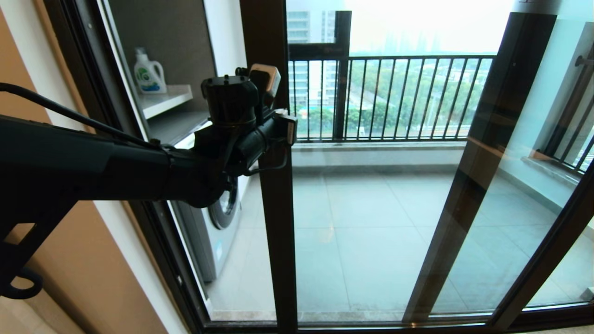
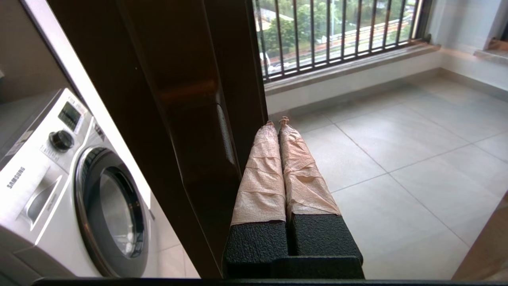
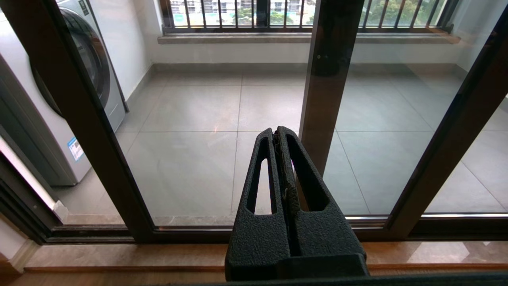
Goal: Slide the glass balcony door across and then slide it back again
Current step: Close the slid door
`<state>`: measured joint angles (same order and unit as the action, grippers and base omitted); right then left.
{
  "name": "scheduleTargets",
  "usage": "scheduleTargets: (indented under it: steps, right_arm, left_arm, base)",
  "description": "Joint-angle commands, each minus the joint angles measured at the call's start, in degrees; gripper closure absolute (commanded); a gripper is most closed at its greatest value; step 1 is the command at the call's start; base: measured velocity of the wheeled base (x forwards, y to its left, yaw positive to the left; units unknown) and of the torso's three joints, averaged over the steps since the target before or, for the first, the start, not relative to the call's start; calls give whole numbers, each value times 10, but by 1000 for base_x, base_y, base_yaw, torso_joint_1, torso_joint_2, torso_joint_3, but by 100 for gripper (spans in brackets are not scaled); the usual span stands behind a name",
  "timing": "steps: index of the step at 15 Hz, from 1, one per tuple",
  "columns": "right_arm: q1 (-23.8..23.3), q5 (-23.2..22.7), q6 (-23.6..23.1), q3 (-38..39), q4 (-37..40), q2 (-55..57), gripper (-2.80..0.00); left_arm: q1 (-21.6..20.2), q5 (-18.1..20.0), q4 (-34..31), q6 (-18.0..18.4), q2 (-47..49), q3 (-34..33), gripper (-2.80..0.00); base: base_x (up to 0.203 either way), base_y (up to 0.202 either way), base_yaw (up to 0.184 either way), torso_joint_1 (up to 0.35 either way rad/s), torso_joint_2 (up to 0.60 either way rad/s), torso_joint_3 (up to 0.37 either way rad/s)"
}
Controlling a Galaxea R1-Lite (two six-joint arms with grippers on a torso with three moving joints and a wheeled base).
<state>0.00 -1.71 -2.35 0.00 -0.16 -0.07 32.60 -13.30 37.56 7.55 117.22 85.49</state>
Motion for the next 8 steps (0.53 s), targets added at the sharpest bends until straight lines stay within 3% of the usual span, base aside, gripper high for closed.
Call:
scheduleTargets:
  steps: [1,3,8]
  right_arm:
    - [0,-1,0,2,0,1,0]
    - [0,-1,0,2,0,1,0]
    - [0,0,0,2,0,1,0]
  left_arm:
    - [-9,-3,2,1,1,0,0]
    - [-11,-24,2,6,5,1,0]
    - [-27,-25,2,8,7,-1,0]
  base:
    - [0,0,0,0,0,0]
    - [0,0,0,0,0,0]
    - [0,0,0,0,0,0]
